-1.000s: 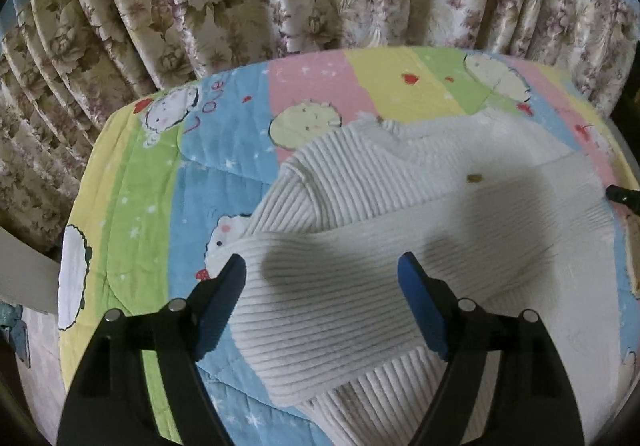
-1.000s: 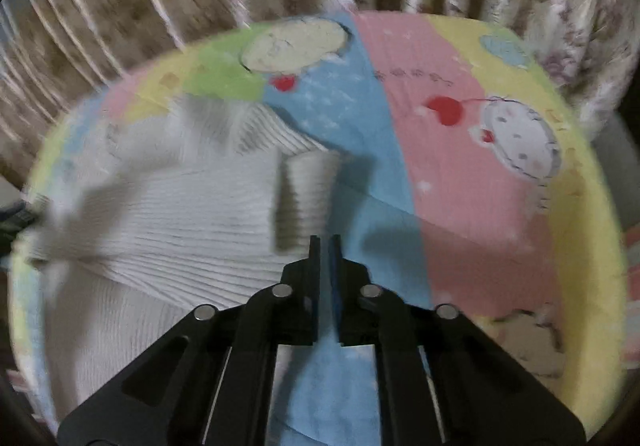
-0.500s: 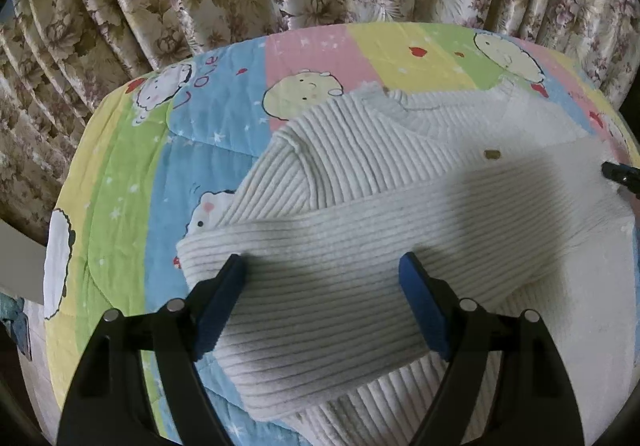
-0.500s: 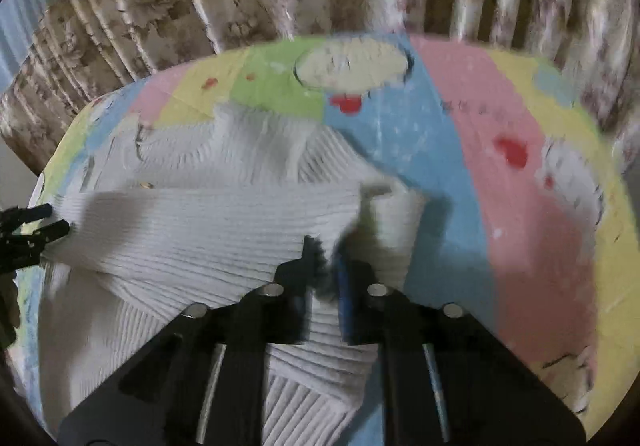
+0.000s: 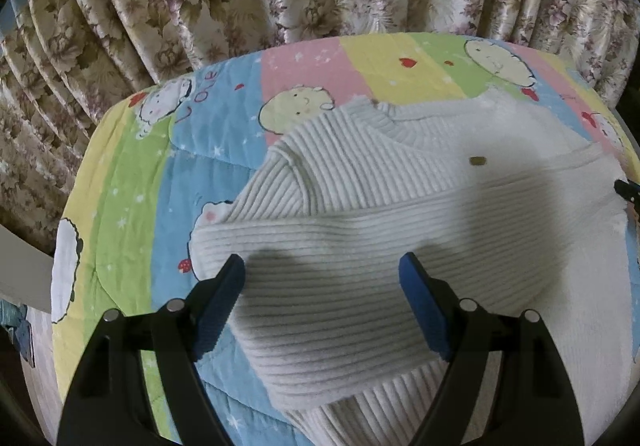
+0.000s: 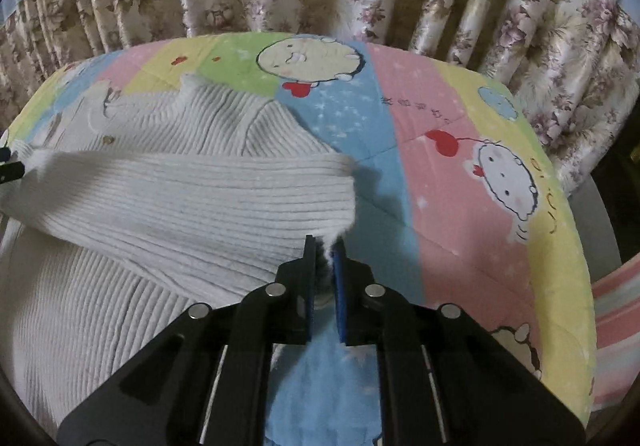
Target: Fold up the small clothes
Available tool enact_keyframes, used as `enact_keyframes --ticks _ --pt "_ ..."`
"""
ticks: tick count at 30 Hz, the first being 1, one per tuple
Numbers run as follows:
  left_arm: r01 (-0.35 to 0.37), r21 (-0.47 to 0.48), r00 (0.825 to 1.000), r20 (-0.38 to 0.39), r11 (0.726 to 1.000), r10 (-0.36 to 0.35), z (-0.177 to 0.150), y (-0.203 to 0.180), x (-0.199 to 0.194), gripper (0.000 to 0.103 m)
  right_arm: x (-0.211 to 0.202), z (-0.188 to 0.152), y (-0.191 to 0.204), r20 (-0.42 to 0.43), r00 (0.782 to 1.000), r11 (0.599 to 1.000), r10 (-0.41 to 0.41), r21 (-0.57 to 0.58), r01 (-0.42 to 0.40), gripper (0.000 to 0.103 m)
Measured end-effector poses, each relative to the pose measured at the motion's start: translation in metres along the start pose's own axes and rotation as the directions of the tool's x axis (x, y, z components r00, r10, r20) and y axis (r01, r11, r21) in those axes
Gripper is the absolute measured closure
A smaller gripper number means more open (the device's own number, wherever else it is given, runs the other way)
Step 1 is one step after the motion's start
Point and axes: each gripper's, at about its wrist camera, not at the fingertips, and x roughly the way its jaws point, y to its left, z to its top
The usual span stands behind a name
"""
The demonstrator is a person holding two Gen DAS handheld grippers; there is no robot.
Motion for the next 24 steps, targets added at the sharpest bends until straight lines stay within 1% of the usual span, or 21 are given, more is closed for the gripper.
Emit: enact_keyframes --ticks 1,2,3,4,5,7,8,10,12,13,15,17,18,20,23,24 --pt "-0.003 -0.004 1.000 -0.006 1.000 0.003 0.000 0.002 0.004 0.023 -0.004 0.001 -0.003 0.002 1.000 1.000 0.019 0.014 -0.019 0.090" --pt "-0.008 -0.006 1.000 -0.012 1.000 0.008 0.000 0.003 0.008 0.023 -0.009 0.001 -0.005 0.003 0.999 0.999 0.032 0.031 -0.032 0.078" --pt "-0.011 -0.005 1.000 -0.012 1.000 0.011 0.000 0.003 0.009 0.023 -0.014 0.003 -0.006 0.004 1.000 0.999 0.031 0.043 -0.031 0.070" --pt "-0.013 -0.002 1.000 -0.010 1.000 0.013 0.000 0.004 0.009 0.023 -0.022 0.005 -0.006 0.017 1.000 0.999 0.012 0.039 -0.013 0.057" --pt "-0.015 0.001 1.000 -0.009 1.000 0.015 0.000 0.003 0.009 0.023 -0.029 0.006 -0.001 0.034 0.999 1.000 -0.008 0.024 0.007 0.049" --pt "-0.026 0.011 1.000 -0.009 1.000 0.026 0.000 0.001 0.010 0.022 -0.042 0.011 0.010 0.075 0.997 1.000 -0.025 -0.015 0.027 0.041" --pt "-0.032 0.016 0.999 -0.009 0.999 0.032 0.000 0.000 0.011 0.021 -0.050 0.015 0.019 0.115 0.993 0.999 -0.020 -0.031 0.024 0.036" --pt "-0.044 0.021 0.999 -0.005 0.999 0.045 -0.001 -0.002 0.013 0.018 -0.053 0.021 0.030 0.150 0.989 0.999 0.010 -0.035 -0.005 0.029" --pt "-0.047 0.019 0.999 -0.004 0.999 0.047 -0.002 -0.002 0.014 0.018 -0.040 0.027 0.045 0.117 0.989 0.995 0.092 -0.043 -0.088 0.028" --pt "-0.046 0.016 0.999 -0.004 0.999 0.046 -0.002 -0.001 0.014 0.018 -0.030 0.027 0.052 0.104 0.988 0.993 0.110 -0.052 -0.105 0.030" --pt "-0.045 0.014 0.999 -0.005 0.999 0.045 -0.001 -0.001 0.014 0.018 -0.016 0.027 0.061 0.087 0.991 0.992 0.101 -0.081 -0.094 0.033" --pt "-0.045 0.017 0.999 -0.008 0.999 0.045 -0.001 -0.001 0.014 0.018 -0.001 0.026 0.066 0.046 0.993 0.990 0.106 -0.100 -0.101 0.037" --pt "-0.045 0.020 0.999 -0.008 0.999 0.045 -0.001 -0.001 0.014 0.017 0.005 0.024 0.065 0.026 0.995 0.990 0.097 -0.110 -0.094 0.038" --pt "-0.046 0.029 0.999 -0.006 0.999 0.047 -0.001 -0.001 0.014 0.015 0.009 0.019 0.056 0.030 0.996 0.992 0.078 -0.104 -0.075 0.038" --pt "-0.049 0.033 0.999 -0.004 0.998 0.049 -0.002 0.001 0.015 0.011 0.009 0.013 0.025 0.022 0.998 0.998 0.064 -0.020 -0.064 0.038" --pt "-0.047 0.030 0.999 -0.004 0.998 0.047 -0.002 0.002 0.016 0.011 0.011 0.012 0.014 0.009 0.997 0.997 0.072 0.015 -0.072 0.038"
